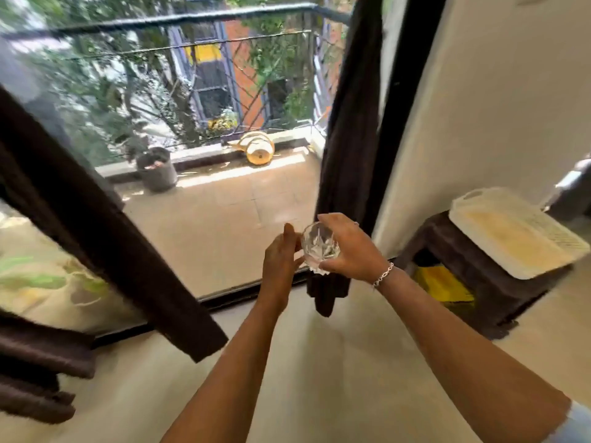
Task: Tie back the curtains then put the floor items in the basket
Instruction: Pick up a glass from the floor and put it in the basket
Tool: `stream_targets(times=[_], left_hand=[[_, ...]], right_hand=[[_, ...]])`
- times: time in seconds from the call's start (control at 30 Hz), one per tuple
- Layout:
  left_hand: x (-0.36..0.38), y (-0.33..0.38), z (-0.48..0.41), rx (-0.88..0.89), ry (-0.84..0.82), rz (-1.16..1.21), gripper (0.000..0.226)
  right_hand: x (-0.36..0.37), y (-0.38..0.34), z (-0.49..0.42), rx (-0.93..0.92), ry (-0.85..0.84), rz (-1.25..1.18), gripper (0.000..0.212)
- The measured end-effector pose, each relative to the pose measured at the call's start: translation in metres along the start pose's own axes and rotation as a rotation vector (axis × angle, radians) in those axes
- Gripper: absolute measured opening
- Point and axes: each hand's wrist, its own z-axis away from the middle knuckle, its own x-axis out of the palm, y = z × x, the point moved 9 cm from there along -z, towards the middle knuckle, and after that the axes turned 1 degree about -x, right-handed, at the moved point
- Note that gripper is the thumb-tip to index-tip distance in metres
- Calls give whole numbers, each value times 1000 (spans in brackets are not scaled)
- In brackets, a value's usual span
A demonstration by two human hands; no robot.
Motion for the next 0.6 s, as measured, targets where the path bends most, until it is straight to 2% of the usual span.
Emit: stream_targets(times=[0.17, 0.4, 0.6], left_hand=[[121, 5, -9, 30, -150, -10, 56], [257, -3, -23, -57, -322, 26, 56], [353, -10, -62, -71, -466, 44, 44]], right_hand=[[-67, 94, 37, 104, 75, -2, 81], [-138, 200, 83, 274, 198, 6, 79], [-175, 285, 97, 405, 313, 1, 80]])
